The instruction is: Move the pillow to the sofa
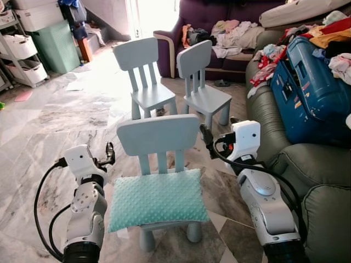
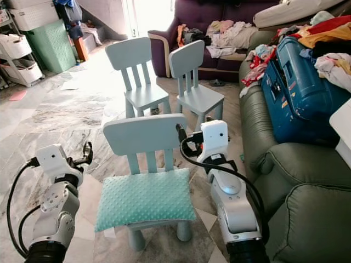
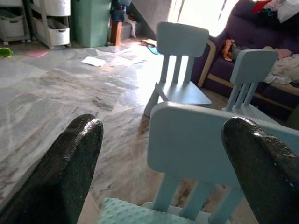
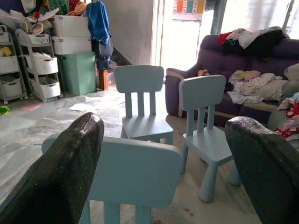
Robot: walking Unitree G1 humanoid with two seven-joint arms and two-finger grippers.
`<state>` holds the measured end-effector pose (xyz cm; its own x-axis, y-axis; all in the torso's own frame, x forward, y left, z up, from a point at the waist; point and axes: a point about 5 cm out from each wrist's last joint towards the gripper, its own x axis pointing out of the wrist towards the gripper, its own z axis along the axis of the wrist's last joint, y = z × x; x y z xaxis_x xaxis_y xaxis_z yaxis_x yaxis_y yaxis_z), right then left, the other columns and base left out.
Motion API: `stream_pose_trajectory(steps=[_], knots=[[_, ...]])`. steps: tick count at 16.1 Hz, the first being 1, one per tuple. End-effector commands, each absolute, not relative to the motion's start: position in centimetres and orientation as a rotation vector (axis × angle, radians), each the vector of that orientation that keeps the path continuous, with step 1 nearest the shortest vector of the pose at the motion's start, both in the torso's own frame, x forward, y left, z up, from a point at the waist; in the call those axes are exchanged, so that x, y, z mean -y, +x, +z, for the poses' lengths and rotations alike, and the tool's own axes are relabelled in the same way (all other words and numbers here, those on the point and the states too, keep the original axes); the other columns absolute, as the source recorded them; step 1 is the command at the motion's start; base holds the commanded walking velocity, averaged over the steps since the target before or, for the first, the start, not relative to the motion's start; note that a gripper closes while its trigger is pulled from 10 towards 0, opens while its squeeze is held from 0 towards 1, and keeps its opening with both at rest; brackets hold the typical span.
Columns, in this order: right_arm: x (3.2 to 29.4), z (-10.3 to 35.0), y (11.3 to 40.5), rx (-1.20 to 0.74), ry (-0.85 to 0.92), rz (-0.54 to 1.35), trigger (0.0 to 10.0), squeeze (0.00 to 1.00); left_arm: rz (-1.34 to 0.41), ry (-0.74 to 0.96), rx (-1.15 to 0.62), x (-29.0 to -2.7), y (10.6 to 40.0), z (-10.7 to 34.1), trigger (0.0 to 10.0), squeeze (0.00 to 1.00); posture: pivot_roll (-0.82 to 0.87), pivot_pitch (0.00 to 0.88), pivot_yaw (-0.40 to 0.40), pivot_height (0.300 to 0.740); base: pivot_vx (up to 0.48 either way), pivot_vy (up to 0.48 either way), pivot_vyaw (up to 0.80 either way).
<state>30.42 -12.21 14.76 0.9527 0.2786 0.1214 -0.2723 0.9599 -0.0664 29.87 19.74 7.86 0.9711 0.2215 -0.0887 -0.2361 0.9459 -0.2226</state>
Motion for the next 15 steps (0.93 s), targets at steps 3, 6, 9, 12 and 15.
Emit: stream_pose_trajectory(steps=[3, 6, 9, 12, 15], knots=[[12.2, 15.2, 30.2, 0.144, -0.046, 0.288, 10.0, 0.0, 0.235, -0.22, -0.074, -20.1, 29.7, 7.8, 10.0, 0.0, -0.13, 0.0, -0.002, 0.74, 0.0, 0.0, 0.0], [12.1, 14.7, 29.9, 0.123, -0.039, 0.3, 10.0, 0.0, 0.24, -0.214, -0.099, -20.4, 29.0, 7.3, 10.0, 0.0, -0.12, 0.0, -0.009, 0.74, 0.0, 0.0, 0.0], [12.2, 13.6, 29.1, 0.062, -0.005, 0.311, 10.0, 0.0, 0.255, -0.186, -0.151, -21.2, 27.4, 6.0, 10.0, 0.0, -0.1, 0.0, -0.011, 0.74, 0.0, 0.0, 0.0], [12.3, 13.2, 28.5, 0.043, 0.009, 0.308, 10.0, 0.0, 0.26, -0.177, -0.168, -21.6, 25.9, 5.7, 10.0, 0.0, -0.09, 0.022, -0.007, 0.74, 0.0, 0.0, 0.0], [12.2, 12.9, 28.4, 0.027, 0.012, 0.305, 10.0, 0.0, 0.247, -0.17, -0.172, -21.7, 25.5, 5.9, 10.0, 0.0, -0.08, 0.04, -0.002, 0.74, 0.0, 0.0, 0.0]])
